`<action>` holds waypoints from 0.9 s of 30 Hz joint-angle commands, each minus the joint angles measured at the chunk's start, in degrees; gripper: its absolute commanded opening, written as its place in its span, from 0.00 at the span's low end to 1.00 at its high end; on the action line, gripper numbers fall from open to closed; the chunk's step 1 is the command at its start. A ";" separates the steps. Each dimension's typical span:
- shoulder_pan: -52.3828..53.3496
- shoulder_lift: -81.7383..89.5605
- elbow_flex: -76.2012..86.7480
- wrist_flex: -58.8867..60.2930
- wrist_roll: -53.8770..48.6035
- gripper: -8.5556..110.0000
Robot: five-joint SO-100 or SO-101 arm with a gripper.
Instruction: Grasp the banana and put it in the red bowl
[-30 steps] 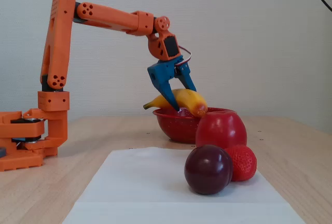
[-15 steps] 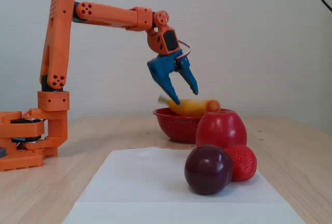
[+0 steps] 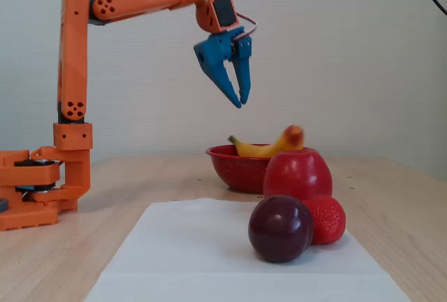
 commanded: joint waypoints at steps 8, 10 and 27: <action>-10.11 21.53 7.47 -0.18 0.79 0.08; -11.87 26.89 13.97 -2.90 0.88 0.08; -19.34 66.27 70.93 -42.63 -1.76 0.08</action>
